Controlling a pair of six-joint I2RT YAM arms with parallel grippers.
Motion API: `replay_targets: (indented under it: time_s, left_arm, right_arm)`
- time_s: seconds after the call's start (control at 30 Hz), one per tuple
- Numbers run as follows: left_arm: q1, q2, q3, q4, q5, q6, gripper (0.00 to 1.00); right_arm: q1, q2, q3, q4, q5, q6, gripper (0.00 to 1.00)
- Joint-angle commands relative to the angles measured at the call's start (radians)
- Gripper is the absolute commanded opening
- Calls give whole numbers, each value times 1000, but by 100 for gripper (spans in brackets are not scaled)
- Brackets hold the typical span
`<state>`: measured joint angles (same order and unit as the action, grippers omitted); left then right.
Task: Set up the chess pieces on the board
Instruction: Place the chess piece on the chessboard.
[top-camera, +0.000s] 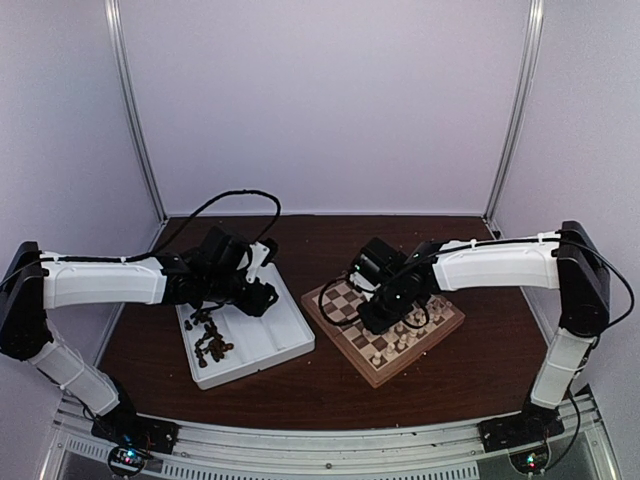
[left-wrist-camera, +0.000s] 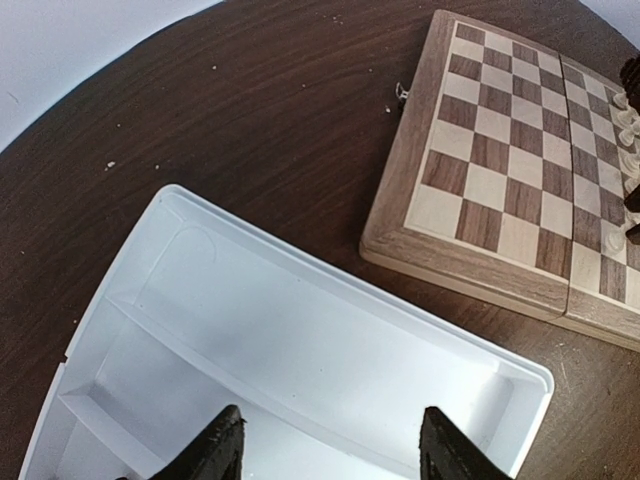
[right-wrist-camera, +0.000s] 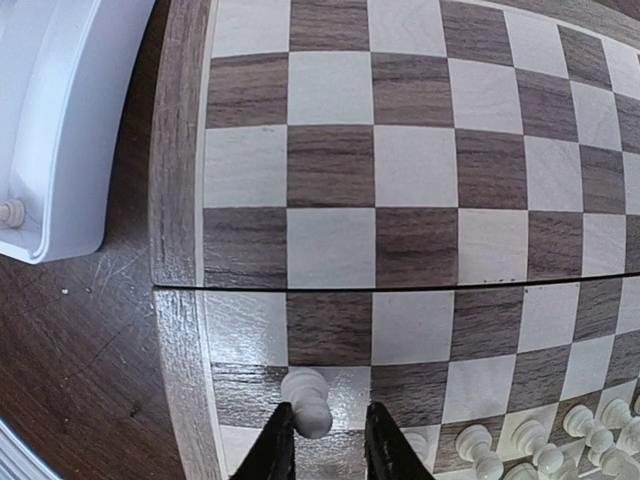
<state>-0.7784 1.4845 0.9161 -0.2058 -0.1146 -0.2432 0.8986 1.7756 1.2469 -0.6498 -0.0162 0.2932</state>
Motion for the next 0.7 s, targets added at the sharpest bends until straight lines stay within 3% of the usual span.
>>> replay_targets:
  time_s: [0.0, 0.67]
  left_arm:
    - [10, -5, 18, 2, 5, -10, 60]
    - [11, 17, 36, -11, 15, -10, 60]
  right_arm:
    - [7, 20, 29, -31, 28, -9, 25]
    - [36, 68, 85, -76, 51, -37, 28]
